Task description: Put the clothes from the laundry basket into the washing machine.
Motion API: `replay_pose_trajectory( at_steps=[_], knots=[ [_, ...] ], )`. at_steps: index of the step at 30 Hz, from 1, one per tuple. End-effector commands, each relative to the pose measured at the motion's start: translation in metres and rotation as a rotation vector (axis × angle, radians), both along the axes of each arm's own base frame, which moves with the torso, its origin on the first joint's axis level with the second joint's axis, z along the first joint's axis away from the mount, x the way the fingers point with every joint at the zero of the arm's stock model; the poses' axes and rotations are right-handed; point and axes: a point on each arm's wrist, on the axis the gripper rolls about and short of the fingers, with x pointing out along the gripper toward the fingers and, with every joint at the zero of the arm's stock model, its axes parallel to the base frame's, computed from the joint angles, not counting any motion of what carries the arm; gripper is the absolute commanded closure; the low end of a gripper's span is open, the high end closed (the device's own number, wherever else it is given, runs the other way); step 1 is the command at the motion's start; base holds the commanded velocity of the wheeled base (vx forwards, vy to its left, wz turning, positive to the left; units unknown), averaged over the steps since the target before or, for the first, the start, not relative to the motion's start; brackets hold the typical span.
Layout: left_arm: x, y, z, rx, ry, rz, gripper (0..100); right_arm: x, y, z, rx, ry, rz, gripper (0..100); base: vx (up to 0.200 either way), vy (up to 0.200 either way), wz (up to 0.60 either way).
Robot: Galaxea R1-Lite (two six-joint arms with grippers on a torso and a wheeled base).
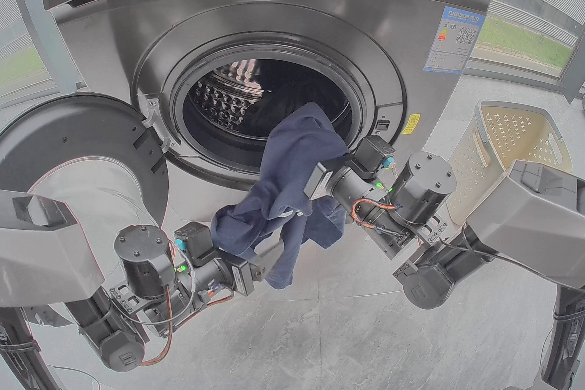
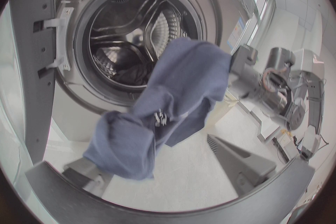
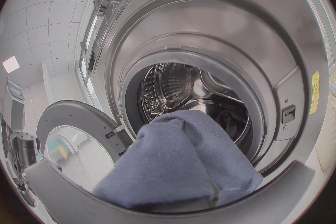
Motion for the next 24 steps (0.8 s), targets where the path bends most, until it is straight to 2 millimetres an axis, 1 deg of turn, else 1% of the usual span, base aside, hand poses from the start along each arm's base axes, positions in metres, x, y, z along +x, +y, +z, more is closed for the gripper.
replay_pose_trajectory(
  at_steps=[1, 5, 11, 16, 18, 24],
  knots=[
    [-0.021, 0.003, -0.028, 0.1, 0.112, -0.054, 0, 0.0, -0.004, 0.01, 0.019, -0.021, -0.007, 100, 0.0, 0.0, 0.0],
    [-0.028, -0.002, -0.036, 0.136, 0.136, -0.089, 0, 0.0, -0.004, 0.009, 0.021, -0.014, -0.003, 100, 0.0, 0.0, 0.0],
    [-0.027, -0.009, -0.033, 0.133, 0.104, -0.112, 0, -0.001, -0.002, 0.007, 0.017, -0.011, -0.001, 100, 0.0, 0.0, 0.0],
    [-0.018, -0.015, -0.019, 0.086, 0.042, -0.105, 0, -0.001, -0.002, 0.004, 0.012, -0.003, -0.002, 100, 0.0, 0.0, 0.0],
    [-0.018, -0.016, -0.009, 0.06, 0.006, -0.106, 0, 0.0, -0.003, 0.004, 0.011, -0.004, -0.007, 100, 0.0, 0.0, 0.0],
    [-0.015, -0.007, 0.011, 0.028, -0.059, -0.07, 0, 0.002, -0.006, 0.004, 0.011, -0.002, -0.014, 100, 0.0, 0.0, 0.0]
  ],
)
